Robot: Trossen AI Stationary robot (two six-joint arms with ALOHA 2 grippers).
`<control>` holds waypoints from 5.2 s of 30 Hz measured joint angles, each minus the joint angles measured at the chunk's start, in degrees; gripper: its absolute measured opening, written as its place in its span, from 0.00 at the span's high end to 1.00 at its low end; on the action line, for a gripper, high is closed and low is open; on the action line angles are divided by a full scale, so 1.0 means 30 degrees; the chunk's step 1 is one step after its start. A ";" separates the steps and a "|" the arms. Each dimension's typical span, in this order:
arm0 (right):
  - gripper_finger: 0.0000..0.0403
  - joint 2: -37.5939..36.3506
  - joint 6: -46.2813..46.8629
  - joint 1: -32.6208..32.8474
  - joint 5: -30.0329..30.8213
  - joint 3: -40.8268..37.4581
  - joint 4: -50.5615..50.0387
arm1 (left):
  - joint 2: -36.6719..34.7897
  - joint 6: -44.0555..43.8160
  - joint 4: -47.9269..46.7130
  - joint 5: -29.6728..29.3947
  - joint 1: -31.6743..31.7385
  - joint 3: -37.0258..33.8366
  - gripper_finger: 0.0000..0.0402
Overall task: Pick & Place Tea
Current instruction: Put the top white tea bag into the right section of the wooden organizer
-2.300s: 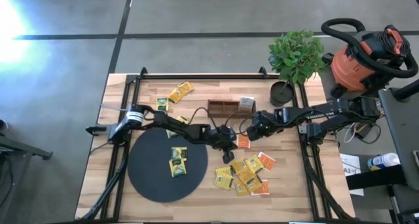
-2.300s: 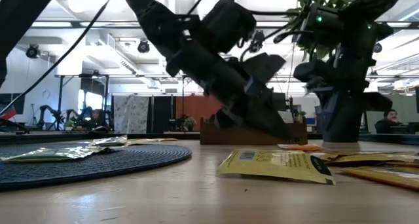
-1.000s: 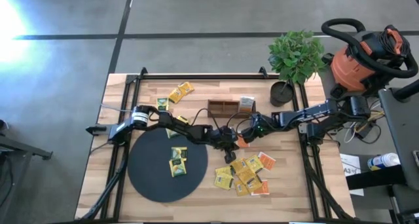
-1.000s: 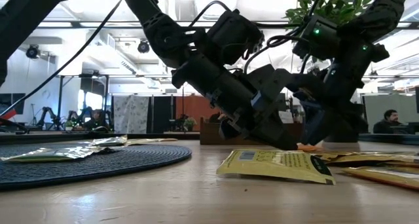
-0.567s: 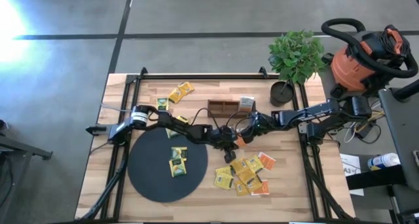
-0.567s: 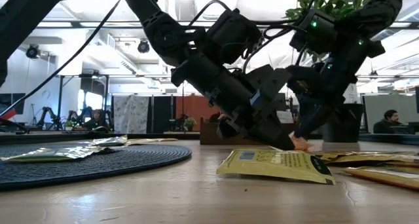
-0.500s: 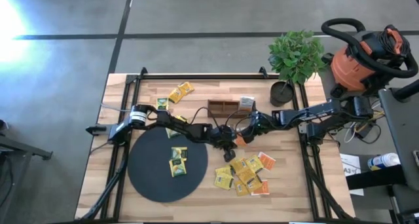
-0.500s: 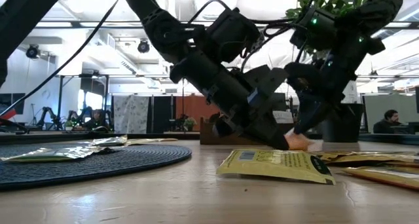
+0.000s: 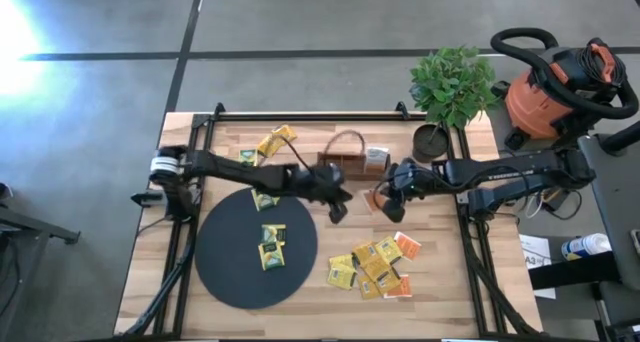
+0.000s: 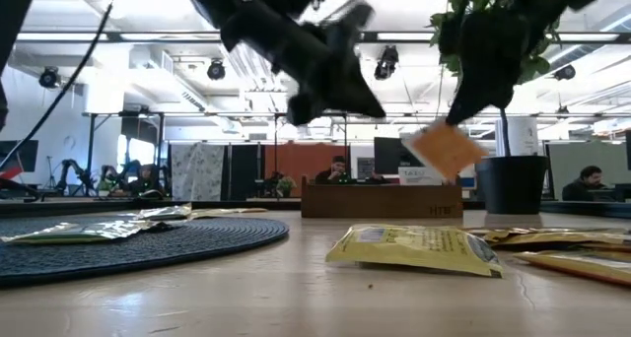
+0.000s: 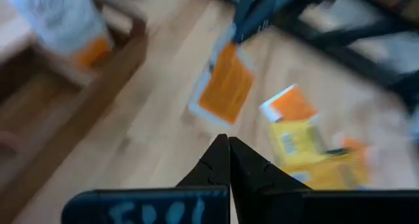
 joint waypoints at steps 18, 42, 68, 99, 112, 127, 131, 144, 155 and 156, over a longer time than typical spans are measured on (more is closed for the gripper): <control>0.98 0.5871 -0.2436 0.1659 0.6628 0.6127 -0.2981 | -0.1412 -0.6545 0.1243 0.4298 0.1366 -0.3170 1.00; 0.98 1.1797 -0.2005 0.5319 0.8815 0.6802 -0.4274 | -0.4321 -0.8514 0.3249 0.3255 0.1627 -0.7938 1.00; 0.55 1.1134 0.4070 0.4981 0.2406 0.5782 0.0505 | -0.4319 -0.9061 0.3243 0.3255 0.0281 -0.8356 1.00; 0.61 0.8693 1.6104 0.1018 -0.3360 -0.1183 0.7182 | 0.4988 -0.8165 0.5769 0.2598 -0.1996 -0.3022 1.00; 0.68 0.9644 1.5386 0.0983 -0.4606 -0.1176 0.8807 | 0.4948 -0.6957 0.4720 0.1009 -0.1748 -0.3118 1.00; 0.79 0.8472 1.4568 0.1838 -0.8935 -0.1183 0.7463 | 0.4277 -0.6116 0.4033 0.0369 -0.1142 -0.3211 1.00; 0.76 0.7516 1.4121 0.1975 -0.8834 -0.1147 0.6916 | 0.3847 -0.6104 0.3702 -0.0275 -0.0835 -0.3253 1.00; 0.68 0.7312 1.0125 -0.0944 -0.5106 -0.1169 0.6290 | 0.3452 -0.7200 0.5823 0.0129 -0.3014 -0.3232 1.00; 0.69 1.0084 0.9891 -0.0257 -0.7161 -0.0368 0.7684 | 0.5006 -0.8309 0.6076 -0.0036 -0.3275 -0.3168 1.00; 0.69 1.0086 0.9907 -0.0172 -0.7176 -0.0300 0.7696 | 0.5102 -0.8301 0.6114 -0.0118 -0.3335 -0.3162 1.00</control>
